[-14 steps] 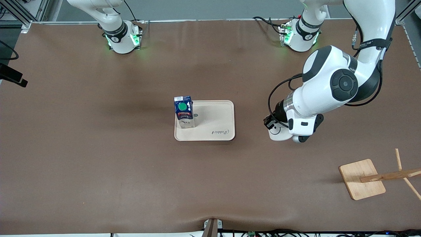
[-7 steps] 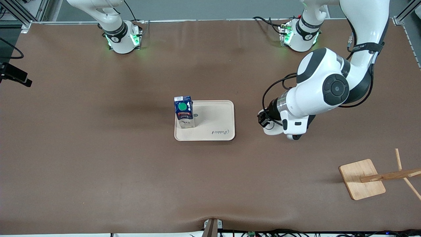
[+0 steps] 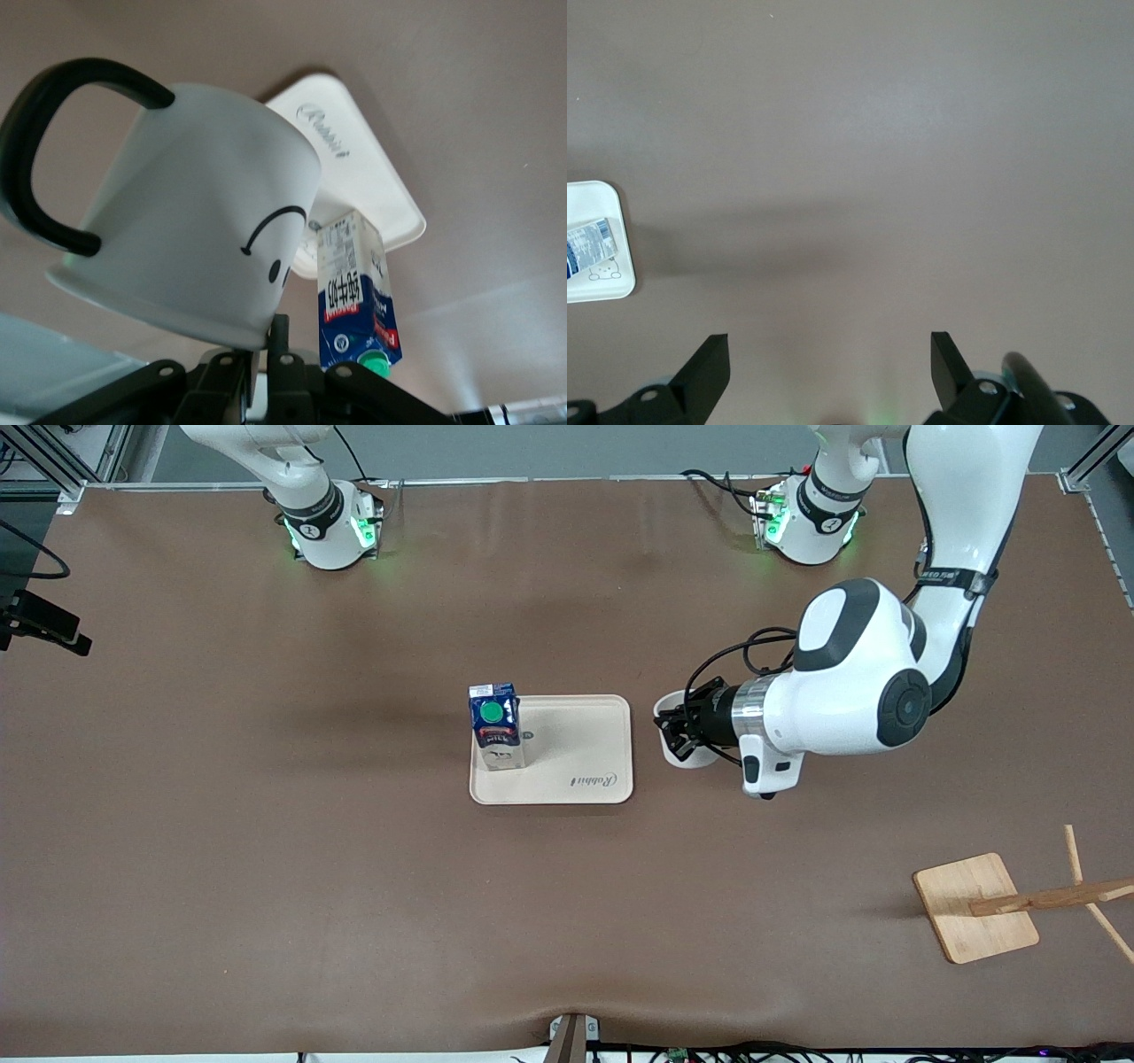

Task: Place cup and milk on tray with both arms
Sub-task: 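Carry the mug off the stand with the left gripper toward the tray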

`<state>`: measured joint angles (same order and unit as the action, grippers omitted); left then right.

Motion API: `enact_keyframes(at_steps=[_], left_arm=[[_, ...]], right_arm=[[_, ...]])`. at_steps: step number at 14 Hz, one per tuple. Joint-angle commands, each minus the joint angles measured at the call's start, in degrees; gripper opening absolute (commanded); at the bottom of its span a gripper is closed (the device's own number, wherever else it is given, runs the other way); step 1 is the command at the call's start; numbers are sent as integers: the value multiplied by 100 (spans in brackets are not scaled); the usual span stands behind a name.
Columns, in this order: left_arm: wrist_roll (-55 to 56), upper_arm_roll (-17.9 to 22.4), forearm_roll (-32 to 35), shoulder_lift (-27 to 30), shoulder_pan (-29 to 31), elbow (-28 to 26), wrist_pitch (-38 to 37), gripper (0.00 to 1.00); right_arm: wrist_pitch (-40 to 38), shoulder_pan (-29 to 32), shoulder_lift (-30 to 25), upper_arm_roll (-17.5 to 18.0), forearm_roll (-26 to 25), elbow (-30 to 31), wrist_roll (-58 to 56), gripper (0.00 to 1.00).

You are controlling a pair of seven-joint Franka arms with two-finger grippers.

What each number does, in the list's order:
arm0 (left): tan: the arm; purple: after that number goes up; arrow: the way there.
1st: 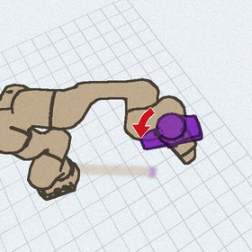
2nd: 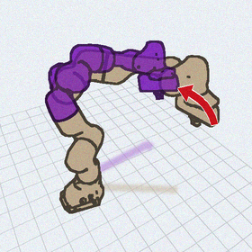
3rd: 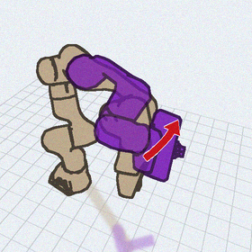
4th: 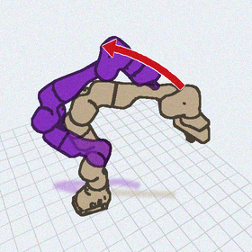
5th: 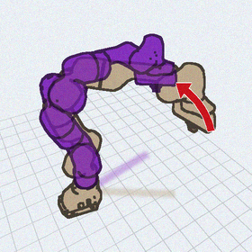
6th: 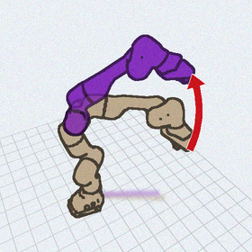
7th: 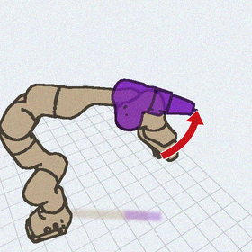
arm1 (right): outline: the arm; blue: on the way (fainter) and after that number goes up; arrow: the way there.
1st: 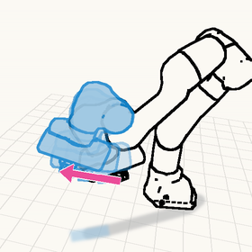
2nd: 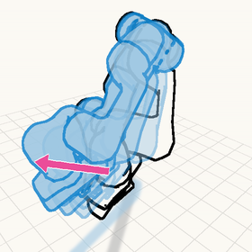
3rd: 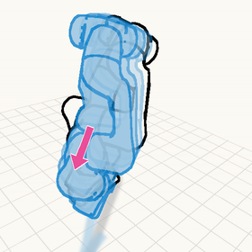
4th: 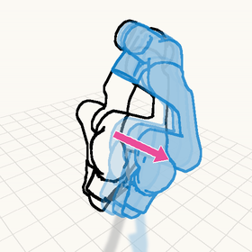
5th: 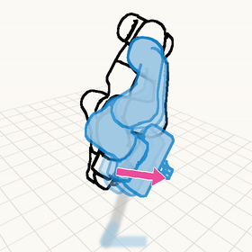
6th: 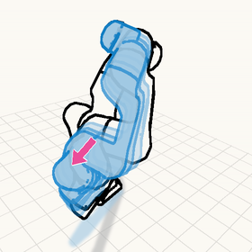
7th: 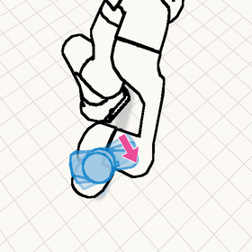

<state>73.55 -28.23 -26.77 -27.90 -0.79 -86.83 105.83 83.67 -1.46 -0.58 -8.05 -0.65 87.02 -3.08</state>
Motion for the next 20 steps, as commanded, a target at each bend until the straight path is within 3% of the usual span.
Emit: enact_keyframes(at_steps=[1, 11, 16, 20], left_arm=[[133, -16, -547, -49, 44, -79, -185, 0], [318, -16, -1840, -401, 53, -220, -186, 0], [300, -16, -2324, -857, -26, -238, -124, 0], [248, -7, -2551, -1498, -193, -281, 586, 0]], right_arm=[[167, -38, -259, -12, -58, 298, -202, 100], [150, -21, -206, -30, -58, 245, -184, 100], [167, -12, -188, -47, -49, 184, -184, 100], [167, 14, -188, -56, 100, 183, -184, 100]])
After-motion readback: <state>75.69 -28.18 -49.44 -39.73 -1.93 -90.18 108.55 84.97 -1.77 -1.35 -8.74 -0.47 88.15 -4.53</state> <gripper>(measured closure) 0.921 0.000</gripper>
